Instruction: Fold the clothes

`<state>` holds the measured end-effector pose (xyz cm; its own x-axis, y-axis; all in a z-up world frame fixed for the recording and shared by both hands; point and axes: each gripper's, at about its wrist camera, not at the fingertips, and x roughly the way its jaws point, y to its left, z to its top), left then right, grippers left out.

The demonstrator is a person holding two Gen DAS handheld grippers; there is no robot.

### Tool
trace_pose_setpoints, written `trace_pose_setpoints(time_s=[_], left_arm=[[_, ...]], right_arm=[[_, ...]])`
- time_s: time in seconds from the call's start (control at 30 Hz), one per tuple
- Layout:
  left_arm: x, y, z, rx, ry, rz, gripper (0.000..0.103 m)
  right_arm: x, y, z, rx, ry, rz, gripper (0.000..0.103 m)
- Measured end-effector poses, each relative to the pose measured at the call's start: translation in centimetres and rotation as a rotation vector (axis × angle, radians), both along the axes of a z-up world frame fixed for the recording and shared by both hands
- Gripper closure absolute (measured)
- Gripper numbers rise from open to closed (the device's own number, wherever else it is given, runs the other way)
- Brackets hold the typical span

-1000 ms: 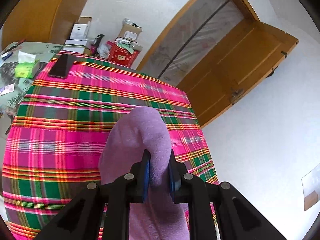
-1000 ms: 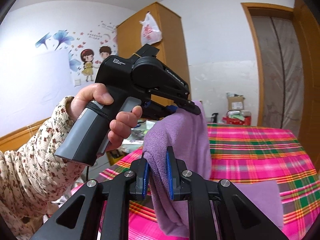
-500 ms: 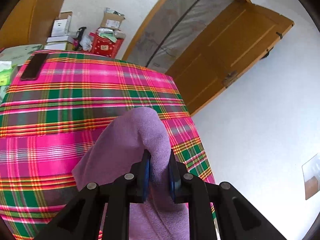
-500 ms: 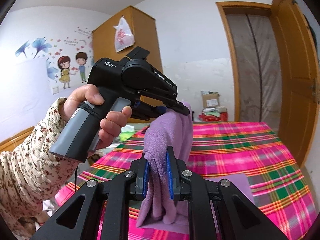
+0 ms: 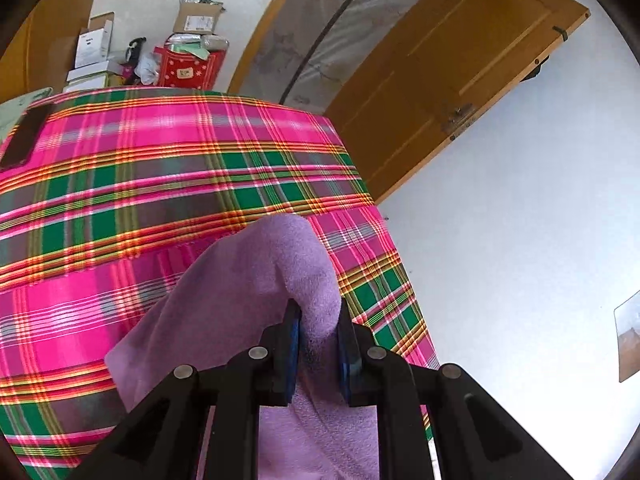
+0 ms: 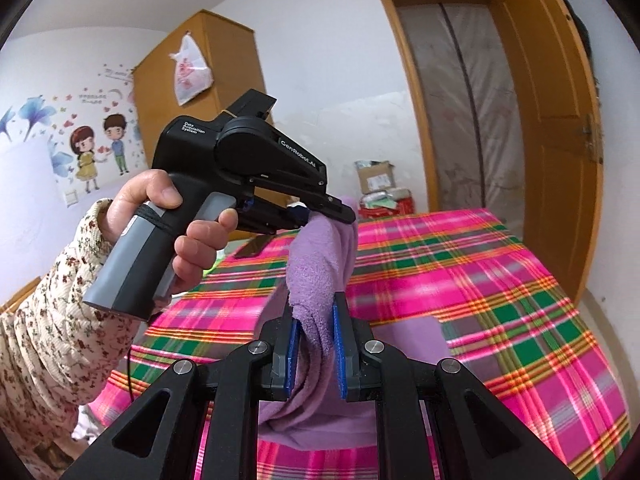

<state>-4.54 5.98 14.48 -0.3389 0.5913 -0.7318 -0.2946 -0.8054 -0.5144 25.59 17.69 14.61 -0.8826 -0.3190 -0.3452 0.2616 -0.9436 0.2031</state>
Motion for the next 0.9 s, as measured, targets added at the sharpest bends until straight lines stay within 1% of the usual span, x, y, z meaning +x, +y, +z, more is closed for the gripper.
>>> trace_pose_setpoints(time_s=[0.17, 0.37, 0.5, 0.63, 0.77, 0.9], left_arm=[[-1.1, 1.9, -1.6, -0.016, -0.048, -0.021, 0.086], [-2.1, 4.2, -3.5, -0.068, -0.081, -0.053, 0.085], [-3.0, 5.2, -5.1, -0.077, -0.115, -0.064, 0.085], [-3.2, 6.0, -6.2, -0.095, -0.122, -0.077, 0.085], [-3.8, 6.2, -7.4, -0.09, -0.153, -0.078, 0.084], [-4.0, 6.6, -8.1, -0.102, -0.153, -0.088, 0.083]], right_arm=[[-0.5, 1.5, -0.8, -0.009, -0.039, -0.044, 0.087], [-1.1, 3.0, -2.0, -0.023, -0.083, -0.094, 0.087], [-1.5, 4.1, -3.3, -0.039, -0.12, -0.122, 0.087], [-2.0, 4.9, -4.3, -0.046, -0.151, -0.149, 0.087], [-2.4, 5.4, -5.3, -0.05, -0.182, -0.167, 0.087], [-2.8, 5.7, -6.1, -0.051, -0.202, -0.183, 0.087]])
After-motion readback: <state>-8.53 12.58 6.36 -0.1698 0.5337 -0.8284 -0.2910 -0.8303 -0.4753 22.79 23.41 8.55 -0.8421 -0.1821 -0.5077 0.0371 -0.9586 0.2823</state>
